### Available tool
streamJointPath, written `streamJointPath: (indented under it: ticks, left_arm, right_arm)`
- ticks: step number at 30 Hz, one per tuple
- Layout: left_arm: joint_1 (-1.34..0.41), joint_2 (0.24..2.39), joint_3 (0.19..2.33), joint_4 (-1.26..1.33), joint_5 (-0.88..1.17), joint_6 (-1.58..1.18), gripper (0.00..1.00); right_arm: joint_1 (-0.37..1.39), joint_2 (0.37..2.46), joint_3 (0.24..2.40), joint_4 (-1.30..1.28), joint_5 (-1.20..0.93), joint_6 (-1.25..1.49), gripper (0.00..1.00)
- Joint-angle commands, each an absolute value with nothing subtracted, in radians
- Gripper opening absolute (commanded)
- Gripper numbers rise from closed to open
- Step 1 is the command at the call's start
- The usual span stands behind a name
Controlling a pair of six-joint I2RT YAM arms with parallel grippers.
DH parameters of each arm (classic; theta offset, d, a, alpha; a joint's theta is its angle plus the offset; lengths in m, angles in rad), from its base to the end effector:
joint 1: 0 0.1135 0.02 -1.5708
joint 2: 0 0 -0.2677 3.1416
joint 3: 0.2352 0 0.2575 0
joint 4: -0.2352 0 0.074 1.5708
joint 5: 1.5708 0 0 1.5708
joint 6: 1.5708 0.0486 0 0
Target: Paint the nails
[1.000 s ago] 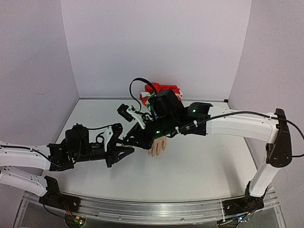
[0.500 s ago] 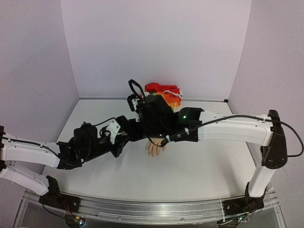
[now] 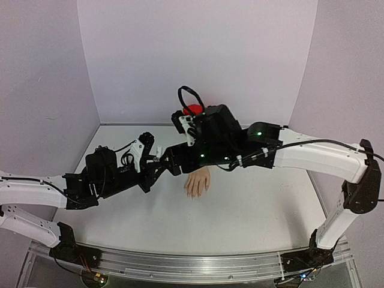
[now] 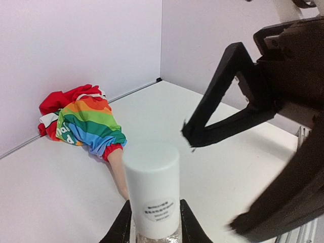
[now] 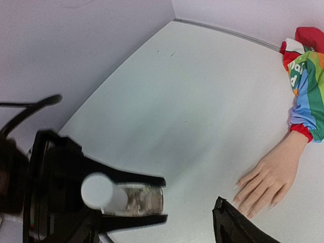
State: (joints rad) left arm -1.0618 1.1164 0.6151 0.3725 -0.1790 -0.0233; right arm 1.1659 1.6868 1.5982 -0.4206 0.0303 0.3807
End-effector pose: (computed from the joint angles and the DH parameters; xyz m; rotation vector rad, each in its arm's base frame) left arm 0.1400 -0.2331 0.2707 0.7426 1.5751 -0.6543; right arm 0.1639 0.3788 0.3573 -0.8277 2.0503 0.8825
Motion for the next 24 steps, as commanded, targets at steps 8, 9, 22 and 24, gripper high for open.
streamJointPath:
  ticks: [8, 9, 22, 24]
  left_arm:
    - [-0.983, 1.044, 0.673, 0.326, 0.379, -0.116, 0.00]
    - [-0.980, 1.051, 0.682, 0.320, 0.425, -0.114, 0.00]
    - [-0.978, 1.111, 0.756, 0.280, 0.693, -0.116, 0.00]
    - [-0.977, 1.118, 0.766, 0.267, 0.702, -0.111, 0.00]
  right_arm:
    - [1.016, 1.475, 1.544, -0.447, -0.777, 0.012, 0.81]
    - [1.011, 1.497, 1.570, -0.449, -0.813, -0.004, 0.78]
    - [1.008, 1.664, 1.710, -0.448, -0.968, -0.095, 0.45]
    - [1.008, 1.663, 1.706, -0.448, -0.975, -0.095, 0.44]
